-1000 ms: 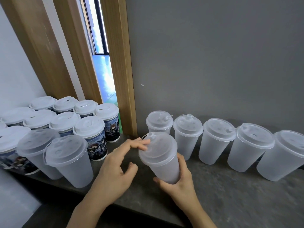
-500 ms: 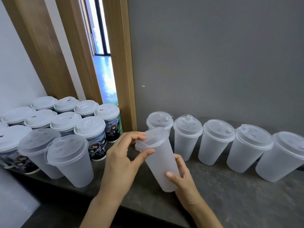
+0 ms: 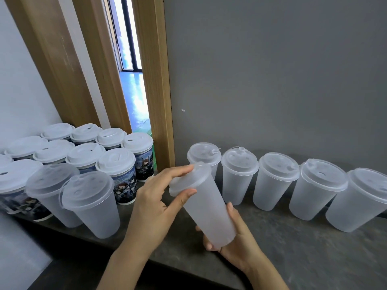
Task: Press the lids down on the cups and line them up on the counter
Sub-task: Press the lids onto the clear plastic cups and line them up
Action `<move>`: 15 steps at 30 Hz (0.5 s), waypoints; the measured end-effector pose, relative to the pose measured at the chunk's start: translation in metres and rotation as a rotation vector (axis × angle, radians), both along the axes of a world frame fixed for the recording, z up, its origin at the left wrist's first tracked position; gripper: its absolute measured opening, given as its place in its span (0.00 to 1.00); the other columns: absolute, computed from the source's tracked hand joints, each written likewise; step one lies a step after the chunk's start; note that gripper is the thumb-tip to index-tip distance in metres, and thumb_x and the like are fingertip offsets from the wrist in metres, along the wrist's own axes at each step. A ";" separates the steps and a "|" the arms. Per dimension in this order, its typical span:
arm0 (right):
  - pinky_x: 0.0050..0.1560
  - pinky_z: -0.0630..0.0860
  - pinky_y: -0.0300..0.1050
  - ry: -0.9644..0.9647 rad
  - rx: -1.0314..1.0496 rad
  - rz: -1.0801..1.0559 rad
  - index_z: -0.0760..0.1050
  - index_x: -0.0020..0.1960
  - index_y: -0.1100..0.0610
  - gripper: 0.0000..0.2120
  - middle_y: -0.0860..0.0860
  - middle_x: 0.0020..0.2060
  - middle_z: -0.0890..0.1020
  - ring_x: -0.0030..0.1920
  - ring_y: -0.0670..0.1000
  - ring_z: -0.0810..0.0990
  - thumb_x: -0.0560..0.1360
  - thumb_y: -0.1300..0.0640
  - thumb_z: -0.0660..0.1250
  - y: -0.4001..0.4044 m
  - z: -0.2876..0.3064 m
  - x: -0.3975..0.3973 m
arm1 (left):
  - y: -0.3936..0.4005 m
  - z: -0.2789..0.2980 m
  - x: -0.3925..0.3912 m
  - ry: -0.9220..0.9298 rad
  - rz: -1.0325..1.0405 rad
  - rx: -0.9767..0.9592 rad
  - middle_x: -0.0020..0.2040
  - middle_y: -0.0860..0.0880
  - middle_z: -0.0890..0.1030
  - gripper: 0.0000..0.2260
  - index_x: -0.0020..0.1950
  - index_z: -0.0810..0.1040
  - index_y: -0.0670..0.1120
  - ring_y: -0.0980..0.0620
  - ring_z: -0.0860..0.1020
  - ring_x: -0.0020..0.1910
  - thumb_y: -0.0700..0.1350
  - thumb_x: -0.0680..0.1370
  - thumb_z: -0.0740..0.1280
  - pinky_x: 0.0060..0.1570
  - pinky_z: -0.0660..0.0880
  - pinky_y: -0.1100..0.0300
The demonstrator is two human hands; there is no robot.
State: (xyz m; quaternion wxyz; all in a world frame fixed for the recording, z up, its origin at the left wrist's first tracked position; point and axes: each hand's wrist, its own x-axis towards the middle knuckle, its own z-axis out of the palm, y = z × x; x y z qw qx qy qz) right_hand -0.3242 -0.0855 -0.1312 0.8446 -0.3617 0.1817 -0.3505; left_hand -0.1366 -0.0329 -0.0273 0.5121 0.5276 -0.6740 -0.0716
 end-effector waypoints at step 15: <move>0.22 0.66 0.38 0.071 -0.040 -0.145 0.75 0.59 0.68 0.37 0.61 0.29 0.78 0.19 0.51 0.69 0.77 0.32 0.59 -0.002 -0.002 0.002 | -0.005 0.016 -0.003 0.060 -0.110 -0.015 0.55 0.67 0.80 0.13 0.59 0.78 0.61 0.67 0.76 0.58 0.54 0.75 0.66 0.52 0.70 0.76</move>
